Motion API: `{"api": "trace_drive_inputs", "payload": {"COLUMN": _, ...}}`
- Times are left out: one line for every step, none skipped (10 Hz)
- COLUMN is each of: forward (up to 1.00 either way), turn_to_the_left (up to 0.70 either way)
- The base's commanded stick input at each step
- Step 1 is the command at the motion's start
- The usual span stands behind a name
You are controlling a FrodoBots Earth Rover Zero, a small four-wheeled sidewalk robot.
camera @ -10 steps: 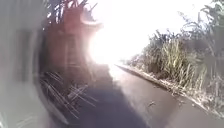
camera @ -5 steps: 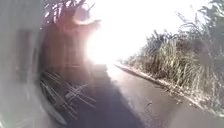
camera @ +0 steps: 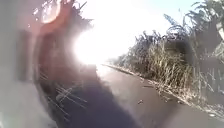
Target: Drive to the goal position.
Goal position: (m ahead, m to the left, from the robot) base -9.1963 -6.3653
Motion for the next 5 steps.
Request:
{"api": "trace_drive_inputs", "payload": {"forward": 0.00, "turn_to_the_left": -0.70}}
{"api": "trace_drive_inputs", "payload": {"forward": 0.00, "turn_to_the_left": -0.70}}
{"api": "trace_drive_inputs", "payload": {"forward": 0.00, "turn_to_the_left": -0.70}}
{"api": "trace_drive_inputs", "payload": {"forward": 0.00, "turn_to_the_left": -0.70}}
{"api": "trace_drive_inputs", "payload": {"forward": 0.00, "turn_to_the_left": -0.70}}
